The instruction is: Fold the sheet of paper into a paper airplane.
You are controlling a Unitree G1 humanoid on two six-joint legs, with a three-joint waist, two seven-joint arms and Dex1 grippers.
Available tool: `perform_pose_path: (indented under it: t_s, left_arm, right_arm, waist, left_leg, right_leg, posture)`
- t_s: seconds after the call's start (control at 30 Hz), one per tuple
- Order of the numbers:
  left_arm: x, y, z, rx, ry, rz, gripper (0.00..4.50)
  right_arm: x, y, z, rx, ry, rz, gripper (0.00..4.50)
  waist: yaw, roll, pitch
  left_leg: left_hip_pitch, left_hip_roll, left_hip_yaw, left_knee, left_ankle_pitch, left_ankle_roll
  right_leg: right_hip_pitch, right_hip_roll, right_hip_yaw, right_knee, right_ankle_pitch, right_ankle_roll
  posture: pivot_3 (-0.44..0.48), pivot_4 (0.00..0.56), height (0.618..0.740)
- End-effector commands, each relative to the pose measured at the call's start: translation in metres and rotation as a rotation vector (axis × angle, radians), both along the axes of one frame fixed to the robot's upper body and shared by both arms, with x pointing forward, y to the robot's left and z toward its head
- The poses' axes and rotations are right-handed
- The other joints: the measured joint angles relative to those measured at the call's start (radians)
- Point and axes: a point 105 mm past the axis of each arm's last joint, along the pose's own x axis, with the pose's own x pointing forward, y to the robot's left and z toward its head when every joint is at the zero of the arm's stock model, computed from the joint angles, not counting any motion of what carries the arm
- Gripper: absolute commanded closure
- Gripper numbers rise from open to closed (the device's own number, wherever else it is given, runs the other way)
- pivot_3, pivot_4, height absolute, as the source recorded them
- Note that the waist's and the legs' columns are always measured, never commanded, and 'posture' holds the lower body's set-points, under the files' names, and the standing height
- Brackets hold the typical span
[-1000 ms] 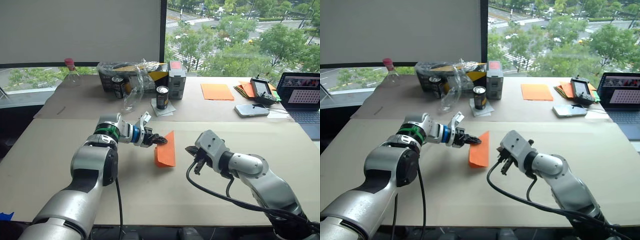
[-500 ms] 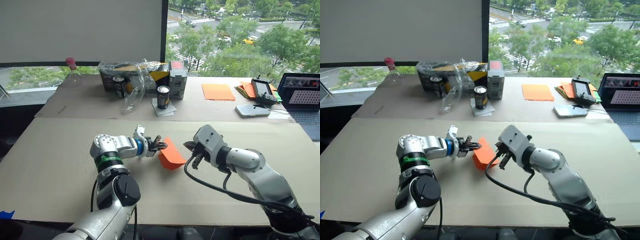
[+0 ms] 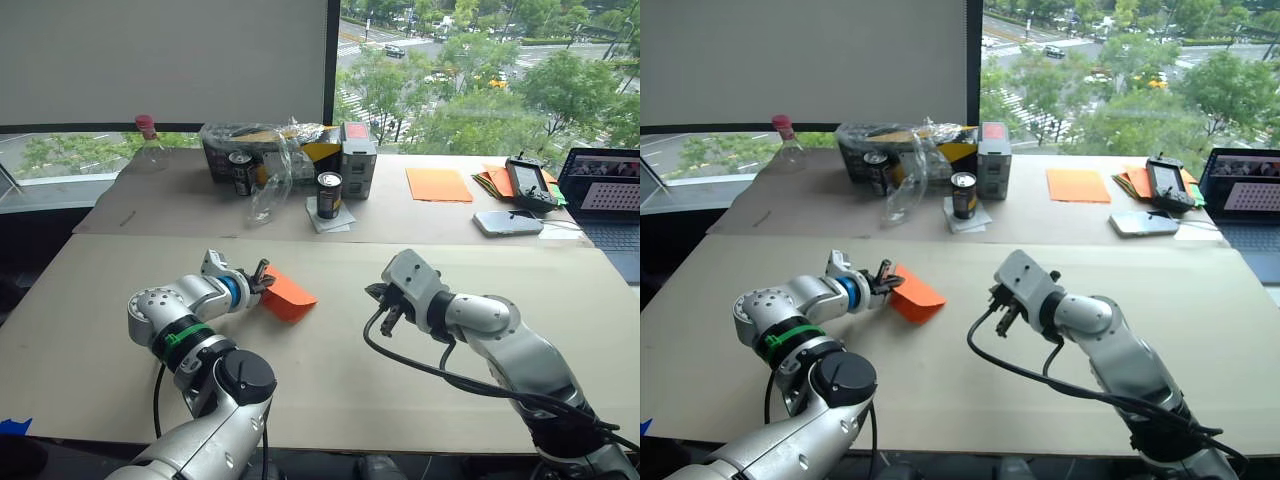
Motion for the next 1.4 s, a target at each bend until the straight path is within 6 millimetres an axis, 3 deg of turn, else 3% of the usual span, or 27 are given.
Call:
perform_pose_path:
  t_s: [0.03, 0.13, 0.33, 0.47, 0.5, 0.57, 0.6, 0.67, 0.73, 0.8, 1.0, 1.03, 1.17, 1.4]
  left_arm:
    - [-0.019, -0.091, -0.012, -0.144, 0.030, -0.206, 3.02]
    - [-0.019, -0.064, -0.016, -0.101, 0.008, -0.152, 1.99]
    - [-0.023, -0.002, -0.010, 0.000, -0.066, -0.020, 0.00]
    - [-0.028, 0.032, -0.002, 0.099, -0.129, -0.045, 0.00]
    - [-0.030, 0.038, -0.003, 0.126, -0.129, -0.059, 0.00]
    - [-0.035, 0.066, 0.005, 0.291, -0.155, -0.091, 0.00]
    - [-0.038, 0.079, 0.012, 0.387, -0.177, -0.110, 0.00]
    - [-0.040, 0.089, 0.025, 0.505, -0.244, -0.154, 0.00]
    - [-0.042, 0.087, 0.033, 0.611, -0.340, -0.228, 0.00]
    - [-0.048, 0.084, 0.028, 0.746, -0.375, -0.334, 0.00]
    - [-0.054, 0.075, 0.022, 0.918, -0.514, -0.489, 0.00]
    - [-0.055, 0.074, 0.023, 0.925, -0.545, -0.500, 0.00]
    - [-0.062, 0.064, 0.026, 0.833, -0.612, -0.577, 0.00]
    - [-0.061, 0.069, 0.029, 0.780, -0.617, -0.609, 0.00]
  right_arm:
    - [0.000, 0.008, 0.012, 0.015, -0.055, 0.029, 4.50]
    - [-0.005, 0.023, 0.010, 0.090, -0.015, 0.090, 4.50]
    - [0.006, 0.034, 0.010, 0.132, 0.003, 0.103, 2.55]
    - [0.017, 0.046, 0.022, 0.194, -0.003, 0.128, 1.32]
    - [0.019, 0.049, 0.023, 0.209, 0.001, 0.133, 0.81]
    - [0.015, 0.065, 0.017, 0.209, 0.034, 0.202, 0.13]
    - [0.011, 0.076, 0.013, 0.206, 0.044, 0.234, 0.02]
    - [0.007, 0.089, 0.007, 0.197, 0.058, 0.276, 0.02]
    - [0.006, 0.097, 0.002, 0.202, 0.069, 0.288, 0.02]
    - [0.011, 0.106, -0.002, 0.199, 0.065, 0.284, 0.02]
    - [0.023, 0.121, -0.009, 0.199, 0.050, 0.264, 0.02]
    - [0.025, 0.123, -0.011, 0.200, 0.048, 0.258, 0.53]
    - [0.032, 0.128, -0.028, 0.156, 0.029, 0.257, 1.85]
    - [0.033, 0.121, -0.026, 0.144, -0.018, 0.282, 4.34]
  waist:
    - [-0.001, 0.000, 0.000]
    - [-0.003, 0.000, 0.000]
    - [-0.015, 0.000, 0.000]
    - [-0.016, 0.000, -0.001]
    - [-0.017, 0.000, -0.001]
    - [-0.018, 0.000, -0.001]
    - [-0.024, 0.000, -0.001]
    - [-0.039, 0.000, -0.001]
    - [-0.038, 0.000, -0.001]
    - [-0.026, 0.000, -0.001]
    - [-0.014, 0.000, -0.001]
    - [-0.013, 0.000, -0.001]
    - [-0.014, 0.000, -0.001]
    - [-0.017, 0.000, -0.001]
  left_leg:
    - [0.000, 0.000, 0.000, 0.000, 0.000, 0.000]
    - [0.000, 0.000, 0.000, 0.000, 0.000, 0.000]
    - [0.001, 0.001, 0.000, 0.000, 0.000, 0.000]
    - [0.003, 0.002, 0.001, 0.000, 0.000, -0.001]
    - [0.004, 0.003, 0.000, -0.001, 0.000, -0.001]
    - [0.004, 0.003, 0.000, -0.001, 0.000, -0.001]
    - [0.004, 0.004, 0.000, -0.001, 0.000, -0.001]
    - [0.004, 0.004, 0.000, -0.002, 0.002, -0.005]
    - [0.004, 0.004, 0.000, -0.003, 0.003, -0.005]
    - [0.003, 0.003, 0.000, -0.003, 0.003, -0.006]
    - [0.002, 0.004, 0.001, -0.003, 0.003, -0.006]
    - [0.002, 0.004, 0.001, -0.003, 0.003, -0.006]
    - [0.002, 0.005, 0.001, -0.003, 0.003, -0.006]
    - [0.002, 0.005, 0.001, -0.003, 0.003, -0.005]
  right_leg:
    - [0.000, 0.000, 0.000, 0.000, 0.000, 0.000]
    - [0.000, 0.000, 0.000, 0.000, 0.000, 0.000]
    - [0.000, 0.000, 0.001, 0.001, 0.000, 0.000]
    - [0.000, 0.001, 0.001, 0.002, 0.001, -0.001]
    - [0.000, 0.002, 0.001, 0.003, 0.001, -0.002]
    - [0.000, 0.003, 0.000, 0.003, 0.001, -0.002]
    - [0.000, 0.004, 0.000, 0.003, 0.001, -0.002]
    - [-0.001, 0.004, 0.000, 0.004, 0.001, -0.002]
    - [-0.001, 0.004, 0.000, 0.004, 0.001, -0.002]
    - [-0.001, 0.003, 0.000, 0.002, 0.001, -0.003]
    - [-0.002, 0.003, -0.001, 0.000, 0.002, -0.004]
    - [-0.002, 0.003, -0.001, 0.000, 0.002, -0.004]
    - [-0.002, 0.004, -0.001, 0.000, 0.002, -0.004]
    - [-0.002, 0.004, -0.001, 0.000, 0.002, -0.004]
  posture:
    - [0.000, 0.150, 0.732]
    - [0.000, 0.150, 0.732]
    - [0.000, 0.150, 0.732]
    - [0.000, 0.150, 0.732]
    - [0.000, 0.150, 0.732]
    - [0.000, 0.150, 0.732]
    - [0.000, 0.150, 0.732]
    - [0.000, 0.150, 0.732]
    - [0.000, 0.150, 0.732]
    - [0.000, 0.150, 0.732]
    - [0.000, 0.150, 0.732]
    - [0.000, 0.150, 0.732]
    - [0.000, 0.150, 0.732]
    - [0.000, 0.150, 0.732]
